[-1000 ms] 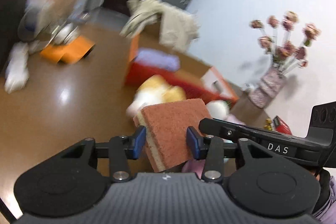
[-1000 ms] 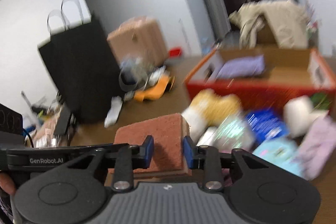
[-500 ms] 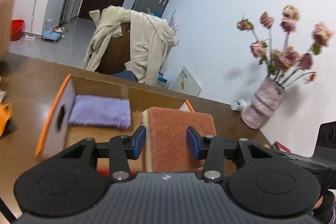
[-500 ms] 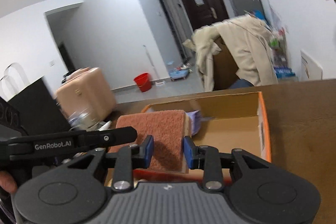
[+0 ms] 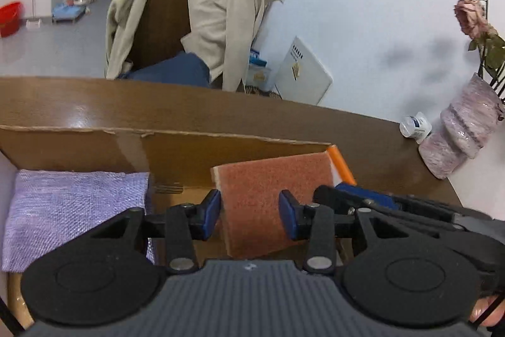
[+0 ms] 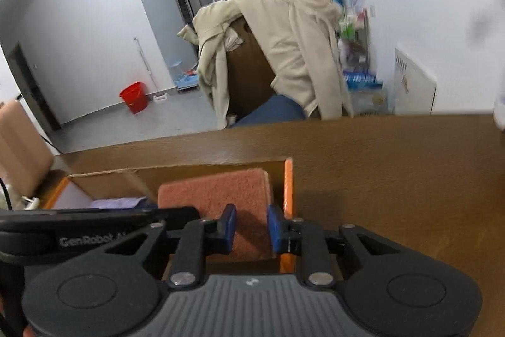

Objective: Organize soft objects
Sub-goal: 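Lower the sponge into the box beside the sachet and open both grippers, then move both grippers back to the pile toward the pink satin bow, then close both grippers on the pink satin bow and lift it, then lower the pink bow into the box and open both grippers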

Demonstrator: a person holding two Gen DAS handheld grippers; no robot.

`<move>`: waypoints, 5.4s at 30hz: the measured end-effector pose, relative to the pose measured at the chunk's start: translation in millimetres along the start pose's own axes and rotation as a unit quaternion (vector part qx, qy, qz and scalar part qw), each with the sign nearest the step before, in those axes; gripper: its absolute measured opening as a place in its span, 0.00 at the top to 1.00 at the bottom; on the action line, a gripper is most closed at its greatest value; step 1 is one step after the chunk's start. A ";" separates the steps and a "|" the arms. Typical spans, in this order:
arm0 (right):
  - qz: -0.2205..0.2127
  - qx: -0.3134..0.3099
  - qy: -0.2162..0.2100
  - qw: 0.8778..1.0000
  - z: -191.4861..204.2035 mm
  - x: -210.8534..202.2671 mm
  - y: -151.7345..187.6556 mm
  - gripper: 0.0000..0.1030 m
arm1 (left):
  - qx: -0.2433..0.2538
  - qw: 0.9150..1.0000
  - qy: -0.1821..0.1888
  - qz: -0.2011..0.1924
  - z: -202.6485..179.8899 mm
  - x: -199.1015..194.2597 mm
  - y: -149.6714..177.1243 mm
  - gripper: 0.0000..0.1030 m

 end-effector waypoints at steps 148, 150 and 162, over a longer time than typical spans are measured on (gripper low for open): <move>0.104 -0.141 0.001 0.985 97.5 78.5 -2.2 0.88 | 0.044 0.998 -0.033 0.016 100.7 -20.4 1.6 0.76; 0.104 -0.155 0.009 0.982 98.3 88.6 2.5 0.88 | 0.040 0.999 -0.027 0.021 102.8 -17.6 4.5 0.76; 0.062 -0.130 -0.004 0.990 102.8 19.3 -15.5 0.55 | 0.030 0.998 -0.050 -0.037 87.6 -86.6 1.0 0.36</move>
Point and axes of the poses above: each gripper's, at about its wrist camera, not at the fingertips, and x roughly the way its jaws point, z to its left, y to its underside, the point moved 9 cm from there along x, roughly the way its jaws point, and after that the axes turned 10 degrees about z, right-handed, at the moved point
